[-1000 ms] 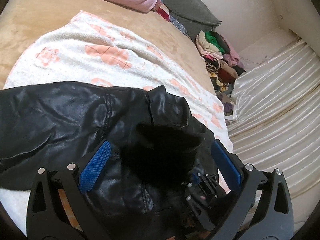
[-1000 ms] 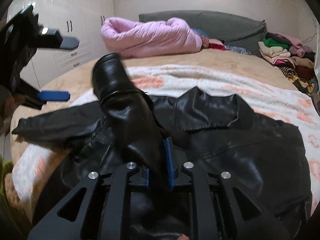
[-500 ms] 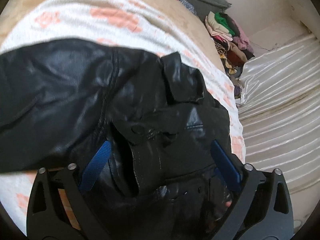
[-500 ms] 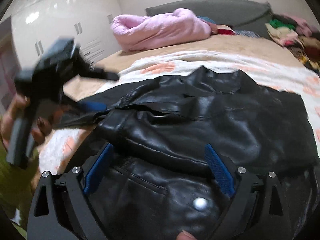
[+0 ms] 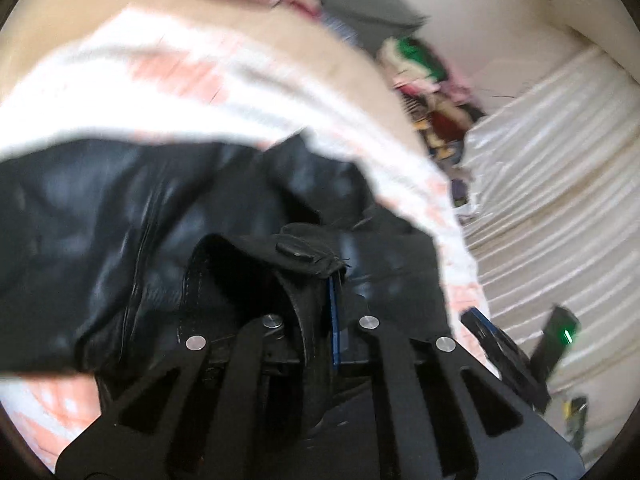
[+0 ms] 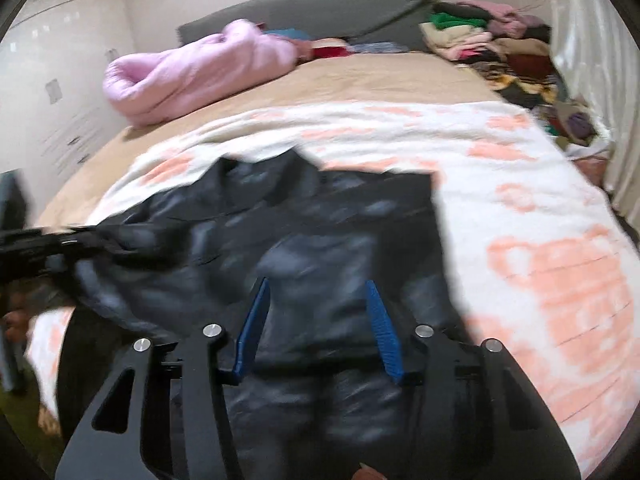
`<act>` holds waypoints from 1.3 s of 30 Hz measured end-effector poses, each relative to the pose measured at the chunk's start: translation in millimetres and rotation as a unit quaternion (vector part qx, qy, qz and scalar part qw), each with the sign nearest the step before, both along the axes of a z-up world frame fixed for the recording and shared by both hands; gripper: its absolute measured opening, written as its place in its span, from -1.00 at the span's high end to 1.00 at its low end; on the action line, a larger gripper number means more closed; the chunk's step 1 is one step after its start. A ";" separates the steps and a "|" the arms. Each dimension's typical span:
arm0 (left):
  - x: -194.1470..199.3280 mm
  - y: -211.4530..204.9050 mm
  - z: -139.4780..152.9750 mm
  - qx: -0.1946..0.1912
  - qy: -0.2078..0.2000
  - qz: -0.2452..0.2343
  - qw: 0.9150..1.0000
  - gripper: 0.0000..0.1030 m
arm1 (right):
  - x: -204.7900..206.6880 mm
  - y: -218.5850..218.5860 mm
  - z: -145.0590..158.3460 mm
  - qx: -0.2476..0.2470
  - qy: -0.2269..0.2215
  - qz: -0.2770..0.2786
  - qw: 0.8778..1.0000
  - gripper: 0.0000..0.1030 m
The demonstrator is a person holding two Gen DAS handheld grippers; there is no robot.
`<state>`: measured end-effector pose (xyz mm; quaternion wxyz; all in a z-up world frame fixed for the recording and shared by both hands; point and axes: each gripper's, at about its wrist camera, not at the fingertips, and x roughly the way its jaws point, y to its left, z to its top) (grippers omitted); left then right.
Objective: Fold large clothes
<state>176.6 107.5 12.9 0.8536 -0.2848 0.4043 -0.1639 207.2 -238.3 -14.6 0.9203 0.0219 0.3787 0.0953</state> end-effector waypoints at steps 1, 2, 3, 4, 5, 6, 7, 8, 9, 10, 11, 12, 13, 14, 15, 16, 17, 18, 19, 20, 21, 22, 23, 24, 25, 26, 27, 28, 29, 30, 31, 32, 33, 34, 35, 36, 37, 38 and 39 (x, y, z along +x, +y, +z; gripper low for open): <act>-4.0 -3.2 13.8 0.008 -0.025 -0.006 1.000 0.98 | 8.9 -6.7 3.9 0.006 -0.002 -0.009 1.000 0.07; -8.0 -7.7 25.7 0.024 -0.050 -0.013 0.998 0.98 | 17.7 -11.4 5.6 0.004 -0.003 -0.020 1.000 0.05; -11.4 -10.9 31.4 0.038 -0.067 -0.018 0.997 0.98 | 24.0 -12.5 4.9 0.004 -0.003 -0.022 1.000 0.04; -12.5 -12.0 33.1 0.045 -0.075 -0.021 0.996 0.98 | 31.9 -13.4 3.2 0.007 -0.002 -0.023 1.000 0.04; -12.8 -11.0 31.7 0.044 -0.077 -0.022 0.996 0.98 | 39.9 -12.9 -0.6 0.011 0.001 -0.023 1.000 0.04; -12.4 -9.9 27.9 0.046 -0.076 -0.022 0.996 0.98 | 44.5 -11.6 -5.0 0.017 0.005 -0.020 1.000 0.04; -11.2 -9.1 21.1 0.055 -0.072 -0.020 0.996 0.98 | 50.1 -10.0 -10.3 0.021 0.011 -0.017 1.000 0.04; -10.1 -7.8 15.0 0.063 -0.069 -0.018 0.995 0.98 | 53.1 -8.9 -13.6 0.018 0.015 -0.015 1.000 0.04; -8.7 -6.2 8.5 0.069 -0.065 -0.015 0.995 0.98 | 60.1 -6.7 -20.9 0.008 0.022 -0.013 1.000 0.04; -6.9 -2.3 -1.6 0.071 -0.056 -0.012 0.996 0.98 | 65.9 -3.3 -27.8 -0.005 0.028 -0.012 1.000 0.04; -4.1 0.5 -10.0 0.074 -0.049 -0.010 0.996 0.98 | 70.7 -1.8 -35.1 -0.017 0.036 -0.013 0.999 0.04; -2.0 2.2 -20.8 0.085 -0.036 -0.006 0.996 0.98 | 77.3 2.6 -39.3 -0.030 0.046 -0.018 0.998 0.06; 0.9 1.8 -25.4 0.089 -0.028 -0.004 0.996 0.98 | 81.5 2.4 -44.7 -0.040 0.052 -0.023 0.998 0.06; 2.1 4.0 -35.0 0.091 -0.014 -0.002 0.996 0.98 | 84.9 0.2 -50.9 -0.041 0.056 -0.026 0.997 0.07; 3.5 6.0 -40.4 0.094 -0.007 0.001 0.995 0.98 | 86.8 -0.4 -54.6 -0.042 0.059 -0.029 0.997 0.07; 4.8 10.5 -48.6 0.096 0.005 0.005 0.995 0.98 | 88.5 -2.8 -58.7 -0.048 0.062 -0.035 0.996 0.07; 5.5 13.4 -55.6 0.093 0.013 0.008 0.996 0.97 | 90.1 -6.3 -63.0 -0.047 0.064 -0.039 0.996 0.03; 7.8 15.9 -61.2 0.091 0.022 0.012 0.996 0.97 | 91.8 -9.4 -66.5 -0.044 0.065 -0.038 0.996 0.02; 8.7 17.2 -66.7 0.093 0.027 0.012 0.995 0.95 | 93.1 -12.7 -70.7 -0.041 0.067 -0.039 0.996 0.02; 9.1 17.5 -69.4 0.095 0.029 0.012 0.995 0.94 | 94.4 -16.2 -75.3 -0.038 0.069 -0.041 0.996 0.02; 9.3 17.7 -72.7 0.096 0.031 0.010 0.995 0.94 | 95.4 -17.8 -78.2 -0.034 0.071 -0.043 0.996 0.03; 10.2 17.8 -73.1 0.095 0.032 0.009 0.995 0.94 | 96.0 -20.9 -80.6 -0.029 0.072 -0.044 0.996 0.04; 11.3 18.7 -74.8 0.094 0.033 0.008 0.995 0.93 | 96.2 -23.4 -82.1 -0.029 0.071 -0.048 0.996 0.05; 11.3 19.9 -76.9 0.092 0.034 0.008 0.995 0.93 | 96.3 -24.6 -81.9 -0.029 0.069 -0.051 0.996 0.05; 12.7 20.6 -78.6 0.090 0.034 0.007 0.995 0.92 | 96.6 -24.8 -82.3 -0.028 0.069 -0.054 0.996 0.05; 13.9 19.8 -79.5 0.089 0.033 0.007 0.995 0.91 | 97.7 -24.7 -82.6 -0.028 0.071 -0.054 0.996 0.05; 12.2 19.7 -77.9 0.089 0.031 0.006 0.996 0.91 | 97.5 -23.8 -82.4 -0.030 0.071 -0.054 0.996 0.05; 9.6 19.2 -73.7 0.092 0.027 0.003 0.995 0.86 | 97.0 -21.9 -80.4 -0.034 0.070 -0.053 0.996 0.05; 6.5 18.8 -67.2 0.096 0.019 0.002 0.995 0.73 | 93.5 -20.3 -74.3 -0.035 0.067 -0.051 0.996 0.01; 0.8 19.0 -56.7 0.100 0.006 -0.001 0.995 0.67 | 90.3 -19.9 -69.5 -0.032 0.064 -0.050 0.996 -0.02; -2.9 19.3 -50.0 0.105 0.001 -0.002 0.994 0.60 | 84.9 -20.0 -62.0 -0.021 0.058 -0.046 0.997 -0.06; -6.3 20.2 -42.3 0.117 -0.004 0.001 0.993 0.57 | 77.5 -19.8 -53.6 -0.008 0.049 -0.041 0.998 -0.12; -10.3 21.3 -35.3 0.130 -0.007 0.005 0.991 0.57 | 72.0 -18.8 -48.4 -0.003 0.043 -0.039 0.998 -0.18; -14.5 22.7 -28.5 0.140 -0.010 0.009 0.990 0.51 | 65.8 -16.9 -42.5 0.000 0.036 -0.035 0.999 -0.20; -19.8 24.3 -21.0 0.152 -0.016 0.017 0.988 0.40 | 57.0 -13.7 -35.5 0.004 0.027 -0.025 0.999 -0.24; -22.9 24.7 -16.8 0.160 -0.021 0.021 0.987 0.37 | 50.7 -11.1 -31.0 0.006 0.022 -0.019 1.000 -0.29; -29.2 23.0 -8.7 0.176 -0.032 0.025 0.984 0.36 | 44.1 -8.4 -26.8 0.007 0.016 -0.015 1.000 -0.32; -32.9 21.0 -3.5 0.185 -0.039 0.024 0.982 0.35 | 39.3 -5.9 -24.0 0.009 0.013 -0.011 1.000 -0.35; -36.7 18.1 1.2 0.191 -0.044 0.022 0.980 0.34 | 33.0 -2.5 -21.4 0.014 0.011 -0.004 1.000 -0.37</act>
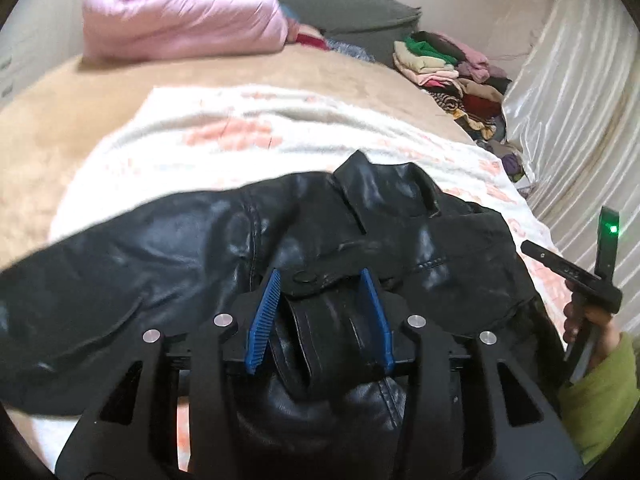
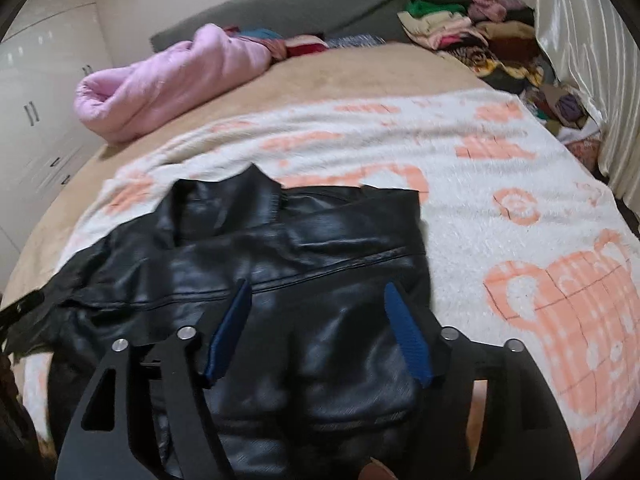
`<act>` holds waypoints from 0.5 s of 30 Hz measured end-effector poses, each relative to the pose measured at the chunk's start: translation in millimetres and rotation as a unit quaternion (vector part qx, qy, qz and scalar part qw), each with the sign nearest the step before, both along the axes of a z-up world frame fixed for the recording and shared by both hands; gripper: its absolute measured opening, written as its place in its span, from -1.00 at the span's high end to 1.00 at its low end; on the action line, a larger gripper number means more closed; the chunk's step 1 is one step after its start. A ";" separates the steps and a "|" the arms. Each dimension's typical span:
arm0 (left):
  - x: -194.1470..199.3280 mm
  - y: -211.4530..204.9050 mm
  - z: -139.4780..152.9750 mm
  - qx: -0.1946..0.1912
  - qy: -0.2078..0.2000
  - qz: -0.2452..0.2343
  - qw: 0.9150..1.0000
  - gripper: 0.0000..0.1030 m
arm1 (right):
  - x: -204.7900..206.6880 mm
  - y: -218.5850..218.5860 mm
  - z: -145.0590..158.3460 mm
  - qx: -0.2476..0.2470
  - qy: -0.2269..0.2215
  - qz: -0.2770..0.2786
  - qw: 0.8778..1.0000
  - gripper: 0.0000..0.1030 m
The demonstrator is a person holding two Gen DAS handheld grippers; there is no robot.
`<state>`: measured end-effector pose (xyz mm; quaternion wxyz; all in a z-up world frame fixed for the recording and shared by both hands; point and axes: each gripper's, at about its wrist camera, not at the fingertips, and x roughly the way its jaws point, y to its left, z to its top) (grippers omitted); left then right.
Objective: Fold large clothes
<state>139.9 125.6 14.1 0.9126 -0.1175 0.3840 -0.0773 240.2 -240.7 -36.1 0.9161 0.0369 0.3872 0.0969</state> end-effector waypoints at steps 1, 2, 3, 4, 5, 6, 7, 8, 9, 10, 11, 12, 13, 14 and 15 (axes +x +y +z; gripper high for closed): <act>-2.3 -3.7 2.5 0.000 0.001 -0.006 1.000 0.30 | -4.3 2.7 1.0 0.002 0.001 0.004 1.000 -0.38; -1.1 -7.4 2.5 -0.002 0.005 -0.012 1.000 0.23 | -8.4 6.3 2.2 0.001 0.001 0.008 1.000 -0.40; -0.6 -12.0 1.7 -0.003 0.009 -0.018 1.000 0.19 | -13.6 11.3 3.3 0.000 -0.001 0.015 1.000 -0.41; 0.7 -19.6 -1.6 0.001 0.016 -0.027 1.000 0.15 | -18.3 15.7 4.6 -0.004 -0.004 0.019 1.000 -0.42; 2.0 -26.5 -5.4 0.005 0.022 -0.036 0.999 0.15 | -22.2 19.4 6.0 -0.009 -0.008 0.020 1.000 -0.47; 3.5 -34.0 -10.3 0.012 0.029 -0.044 0.999 0.15 | -28.1 23.6 7.7 -0.013 -0.014 0.023 1.000 -0.52; 5.4 -42.1 -18.5 0.022 0.041 -0.051 0.998 0.15 | -32.3 26.6 8.7 -0.012 -0.018 0.028 0.999 -0.53; 6.5 -47.8 -24.7 0.030 0.051 -0.056 0.997 0.13 | -35.2 29.4 8.5 -0.016 -0.019 0.032 0.999 -0.54; 7.8 -53.4 -33.0 0.041 0.063 -0.059 0.995 0.10 | -38.0 34.8 7.4 -0.024 -0.018 0.039 0.999 -0.56; 8.7 -55.8 -39.4 0.048 0.072 -0.058 0.995 0.05 | -38.7 37.6 5.6 -0.029 -0.016 0.043 0.999 -0.57; 9.4 -57.4 -46.1 0.055 0.081 -0.056 0.994 0.05 | -38.6 41.4 2.2 -0.035 -0.010 0.049 0.998 -0.59; 10.5 -58.3 -54.5 0.060 0.094 -0.053 0.992 0.05 | -37.6 43.1 -1.1 -0.039 -0.005 0.050 0.998 -0.59; 11.1 -57.3 -59.5 0.059 0.100 -0.051 0.992 0.04 | -36.1 43.6 -5.0 -0.041 0.002 0.048 0.998 -0.59; 12.0 -56.0 -64.7 0.057 0.104 -0.050 0.992 0.04 | -33.9 43.2 -10.8 -0.042 0.013 0.043 0.998 -0.59; 11.6 -54.1 -67.9 0.055 0.104 -0.050 0.992 0.04 | -32.5 42.1 -15.3 -0.040 0.022 0.039 0.998 -0.59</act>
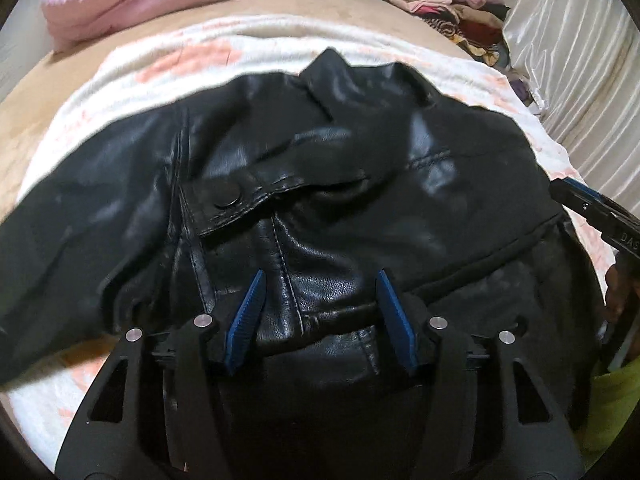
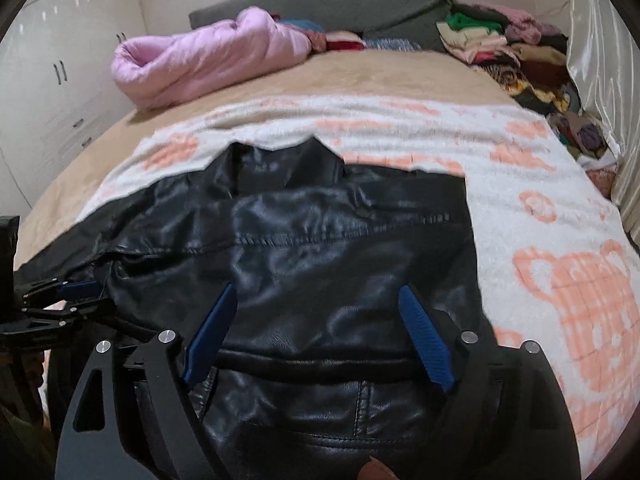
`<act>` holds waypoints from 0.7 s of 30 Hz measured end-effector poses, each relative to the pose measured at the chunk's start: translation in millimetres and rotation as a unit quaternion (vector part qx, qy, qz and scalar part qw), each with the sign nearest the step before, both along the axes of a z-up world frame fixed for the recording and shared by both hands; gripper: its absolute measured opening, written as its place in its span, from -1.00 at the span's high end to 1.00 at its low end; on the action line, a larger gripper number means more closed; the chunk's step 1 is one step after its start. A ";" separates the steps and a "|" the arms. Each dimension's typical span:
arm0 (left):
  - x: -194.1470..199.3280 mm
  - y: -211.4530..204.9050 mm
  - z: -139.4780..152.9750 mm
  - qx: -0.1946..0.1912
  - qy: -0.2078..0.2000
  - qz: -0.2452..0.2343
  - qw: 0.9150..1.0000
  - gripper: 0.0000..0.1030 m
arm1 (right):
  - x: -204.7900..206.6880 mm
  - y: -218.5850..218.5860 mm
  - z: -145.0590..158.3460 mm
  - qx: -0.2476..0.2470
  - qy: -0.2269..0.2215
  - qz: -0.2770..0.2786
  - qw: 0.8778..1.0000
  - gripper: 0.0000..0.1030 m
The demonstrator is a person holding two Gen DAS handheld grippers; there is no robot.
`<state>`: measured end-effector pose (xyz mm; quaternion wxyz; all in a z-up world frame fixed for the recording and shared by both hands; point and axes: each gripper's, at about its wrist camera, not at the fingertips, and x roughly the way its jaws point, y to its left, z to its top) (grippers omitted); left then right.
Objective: Fold large clothes
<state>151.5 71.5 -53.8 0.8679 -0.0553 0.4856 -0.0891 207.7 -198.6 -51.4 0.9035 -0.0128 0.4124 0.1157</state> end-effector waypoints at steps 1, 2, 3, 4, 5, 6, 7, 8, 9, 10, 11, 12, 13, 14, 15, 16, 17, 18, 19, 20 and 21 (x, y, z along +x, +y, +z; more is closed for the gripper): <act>0.0 2.0 -2.9 -0.004 -0.004 -0.002 1.000 0.04 | 2.4 -2.9 -6.5 0.001 0.014 -0.008 1.000 -0.60; 0.3 4.4 -5.4 -0.010 -0.004 -0.002 1.000 0.03 | 5.6 -7.7 -15.5 -0.003 0.031 -0.025 0.999 -0.60; 0.3 7.5 -7.2 -0.018 -0.003 0.000 1.000 0.03 | 8.2 -12.1 -23.5 -0.007 0.043 -0.037 0.998 -0.60; -1.1 9.1 -7.4 -0.022 -0.003 0.001 1.000 0.03 | 11.5 -18.1 -32.7 -0.010 0.057 -0.049 0.997 -0.60; -1.2 10.3 -7.4 -0.024 -0.005 0.000 1.000 0.03 | 13.8 -22.7 -40.3 -0.002 0.067 -0.052 0.996 -0.60; -1.4 10.6 -7.5 -0.023 -0.006 -0.001 1.000 0.03 | 13.6 -24.8 -44.4 0.009 0.069 -0.053 0.996 -0.61; -2.4 11.1 -7.0 -0.023 -0.008 -0.006 1.000 0.03 | 12.3 -25.0 -43.9 0.012 0.066 -0.054 0.996 -0.61; -3.4 11.7 -5.8 -0.024 -0.010 -0.005 1.000 0.03 | 9.6 -23.5 -39.2 0.012 0.056 -0.055 0.997 -0.60; -4.8 12.6 -4.0 -0.025 -0.013 -0.005 1.000 0.03 | 6.6 -22.4 -33.5 0.016 0.046 -0.053 0.997 -0.61; -5.8 12.8 -2.2 -0.025 -0.013 -0.004 1.000 0.03 | 4.2 -21.8 -29.0 0.024 0.040 -0.050 0.998 -0.60; -6.8 13.4 -0.6 -0.026 -0.013 -0.003 1.000 0.01 | 2.2 -21.8 -25.6 0.032 0.037 -0.048 0.998 -0.60; -7.3 13.2 1.1 -0.027 -0.012 -0.002 1.000 -0.01 | -0.5 -21.1 -22.0 0.039 0.035 -0.048 0.998 -0.60; -7.7 13.4 3.2 -0.028 -0.009 -0.001 1.000 -0.05 | -3.1 -20.0 -19.0 0.039 0.031 -0.045 0.998 -0.60; -8.3 13.0 5.2 -0.028 -0.009 0.001 1.000 -0.07 | -5.0 -18.1 -17.8 0.039 0.028 -0.043 0.998 -0.60; -9.4 13.2 7.7 -0.029 -0.010 0.001 1.000 -0.08 | -7.7 -15.4 -15.7 0.040 0.025 -0.038 0.998 -0.62; -11.0 13.6 11.0 -0.030 -0.013 0.001 0.999 -0.12 | -10.1 -12.9 -12.4 0.040 0.022 -0.037 0.998 -0.65; -12.4 14.1 13.9 -0.031 -0.014 0.001 0.999 -0.17 | -10.5 -13.2 -10.5 0.041 0.020 -0.038 0.998 -0.73; -13.2 14.0 15.9 -0.032 -0.015 0.001 0.999 -0.18 | -13.7 -11.5 -7.2 0.044 0.013 -0.036 0.998 -0.78; -14.8 14.7 19.0 -0.035 -0.017 0.003 0.999 -0.21 | -15.8 -8.9 -5.2 0.045 0.010 -0.034 0.998 -0.80; -17.0 15.9 21.7 -0.037 -0.018 0.004 0.999 -0.28 | -18.0 -7.0 -2.4 0.046 0.007 -0.033 0.998 -0.82; -18.3 16.4 24.0 -0.037 -0.020 0.006 0.999 -0.32 | -19.9 -4.8 0.6 0.046 0.004 -0.032 0.998 -0.85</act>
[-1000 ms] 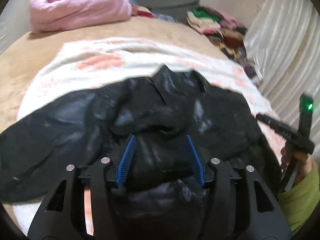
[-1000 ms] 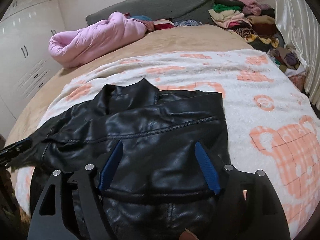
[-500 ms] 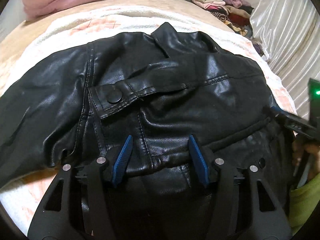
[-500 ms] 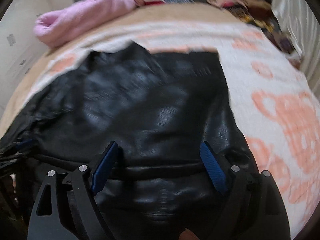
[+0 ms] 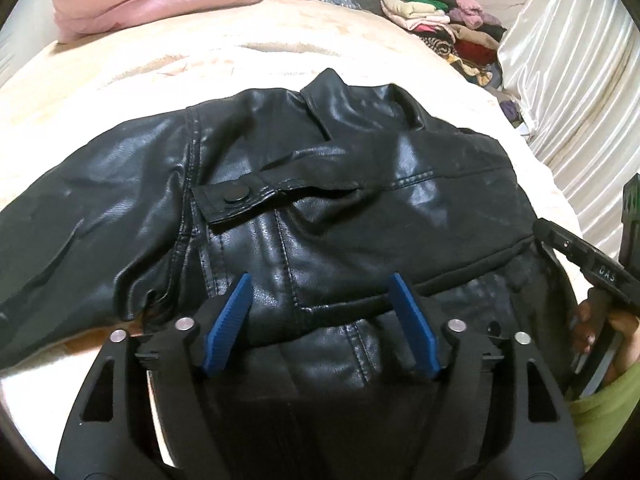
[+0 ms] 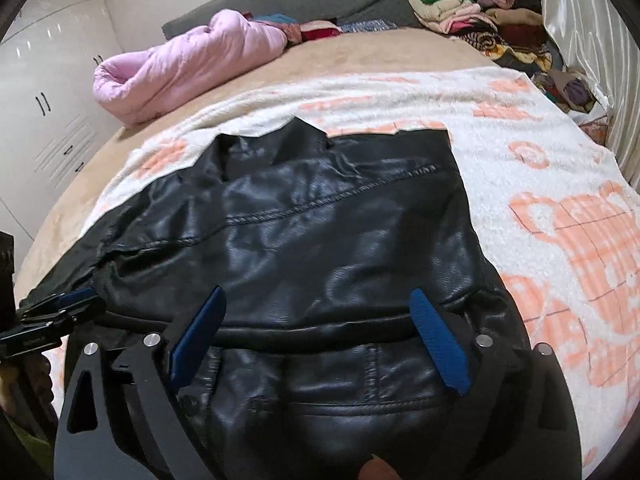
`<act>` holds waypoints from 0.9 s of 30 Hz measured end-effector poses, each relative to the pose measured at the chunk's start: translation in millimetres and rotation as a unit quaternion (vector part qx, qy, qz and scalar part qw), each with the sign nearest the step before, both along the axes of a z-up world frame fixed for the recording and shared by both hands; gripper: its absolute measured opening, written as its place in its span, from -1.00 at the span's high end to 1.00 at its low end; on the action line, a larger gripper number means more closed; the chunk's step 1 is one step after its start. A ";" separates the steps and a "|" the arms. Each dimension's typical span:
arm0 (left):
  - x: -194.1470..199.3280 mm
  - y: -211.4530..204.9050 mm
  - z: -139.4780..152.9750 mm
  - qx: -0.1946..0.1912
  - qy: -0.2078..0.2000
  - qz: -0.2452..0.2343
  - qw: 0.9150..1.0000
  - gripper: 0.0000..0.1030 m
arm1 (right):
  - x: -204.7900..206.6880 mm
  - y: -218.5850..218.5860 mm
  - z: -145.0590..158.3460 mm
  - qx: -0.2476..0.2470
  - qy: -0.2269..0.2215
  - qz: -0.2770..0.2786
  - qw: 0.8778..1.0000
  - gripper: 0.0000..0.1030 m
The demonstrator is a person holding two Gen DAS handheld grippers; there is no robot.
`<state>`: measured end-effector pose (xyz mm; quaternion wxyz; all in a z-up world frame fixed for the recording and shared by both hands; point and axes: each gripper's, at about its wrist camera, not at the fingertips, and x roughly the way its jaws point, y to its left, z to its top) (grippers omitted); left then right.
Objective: Fold large clothes
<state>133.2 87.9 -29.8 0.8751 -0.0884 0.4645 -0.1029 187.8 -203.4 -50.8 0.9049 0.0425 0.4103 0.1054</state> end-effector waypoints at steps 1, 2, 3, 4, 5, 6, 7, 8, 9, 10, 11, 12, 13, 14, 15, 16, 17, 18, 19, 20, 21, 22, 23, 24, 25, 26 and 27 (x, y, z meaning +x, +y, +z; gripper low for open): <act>-1.5 1.1 2.9 0.001 -0.002 0.004 1.000 -0.43 | -2.2 1.2 3.8 0.001 -0.004 0.002 1.000 -0.85; -3.2 3.5 5.7 -0.001 -0.002 0.010 1.000 -0.55 | -3.9 2.9 7.0 0.002 -0.008 0.004 1.000 -0.87; -4.7 6.0 7.7 -0.005 -0.002 0.013 1.000 -0.59 | -6.3 5.7 10.8 0.001 -0.013 0.006 1.000 -0.88; -4.8 6.2 9.3 -0.007 -0.002 0.016 1.000 -0.62 | -8.8 8.6 13.3 0.001 -0.017 0.008 1.000 -0.88; -6.1 8.2 10.9 -0.008 -0.002 0.019 1.000 -0.79 | -11.2 12.1 16.8 0.002 -0.021 0.011 1.000 -0.89; -7.8 11.0 12.9 -0.008 -0.004 0.024 1.000 -0.82 | -12.5 14.6 19.1 0.004 -0.023 0.013 1.000 -0.90; -10.3 14.1 15.5 -0.008 -0.007 0.029 1.000 -0.82 | -14.4 17.3 21.6 0.004 -0.025 0.015 1.000 -0.90; -11.7 16.1 17.1 -0.008 -0.007 0.031 0.999 -0.82 | -16.7 22.0 25.0 0.006 -0.030 0.020 0.999 -0.90; -14.0 19.2 19.4 -0.008 -0.008 0.035 0.999 -0.82 | -17.4 26.3 26.9 0.006 -0.032 0.022 0.999 -0.91; -15.1 20.8 20.9 -0.007 -0.010 0.038 0.999 -0.82 | -18.5 30.4 29.0 0.005 -0.034 0.024 0.999 -0.91; -17.2 23.8 23.2 -0.007 -0.013 0.041 0.999 -0.82 | -19.1 34.1 30.5 0.006 -0.035 0.027 0.999 -0.91; -20.1 27.4 25.7 -0.007 -0.016 0.044 0.999 -0.82 | -20.6 39.2 33.1 0.008 -0.037 0.034 0.999 -0.91; -21.6 29.2 27.2 -0.007 -0.018 0.045 0.999 -0.82 | -21.8 41.8 35.4 0.008 -0.040 0.037 0.998 -0.91; -23.7 31.9 29.2 -0.006 -0.020 0.048 0.999 -0.82 | -22.9 47.1 38.3 0.006 -0.044 0.041 0.998 -0.91; -24.0 32.8 30.5 -0.005 -0.022 0.050 0.998 -0.82 | -23.1 50.7 40.3 0.006 -0.045 0.045 0.998 -0.91; -25.0 34.7 32.2 -0.003 -0.023 0.053 0.998 -0.82 | -22.9 55.4 42.5 0.006 -0.047 0.048 0.998 -0.91; -26.4 36.7 33.1 0.000 -0.023 0.056 0.998 -0.82 | -23.1 60.4 45.6 0.005 -0.048 0.051 0.998 -0.91; -28.0 38.9 34.7 0.008 -0.025 0.061 0.998 -0.82 | -23.4 64.3 48.2 0.006 -0.049 0.055 0.997 -0.92; -28.9 40.6 35.9 0.011 -0.027 0.063 0.998 -0.82 | -23.6 68.8 51.3 0.006 -0.051 0.060 0.997 -0.92; -30.0 42.9 36.9 0.011 -0.029 0.065 0.997 -0.82 | -24.2 74.0 55.0 0.005 -0.055 0.064 0.996 -0.92; -31.0 45.4 38.0 0.009 -0.030 0.068 0.997 -0.82 | -24.9 78.3 58.2 0.004 -0.058 0.067 0.996 -0.92; -33.1 49.4 40.1 0.008 -0.031 0.073 0.997 -0.82 | -25.4 83.0 61.4 0.004 -0.061 0.072 0.996 -0.92; -34.0 51.2 41.3 0.008 -0.032 0.075 0.997 -0.82 | -26.1 88.2 64.7 0.003 -0.064 0.077 0.995 -0.92; -35.3 53.1 42.7 0.006 -0.034 0.078 0.996 -0.82 | -26.7 91.9 66.3 0.003 -0.066 0.080 0.995 -0.92; -37.4 57.1 44.8 0.005 -0.036 0.082 0.996 -0.82 | -27.2 96.6 68.9 0.003 -0.068 0.085 0.994 -0.92; -38.9 59.5 46.0 0.004 -0.038 0.084 0.996 -0.82 | -27.6 102.1 71.5 0.004 -0.070 0.091 0.993 -0.92; -39.9 61.9 46.7 0.004 -0.039 0.087 0.995 -0.82 | -27.2 107.4 72.8 0.003 -0.071 0.095 0.993 -0.92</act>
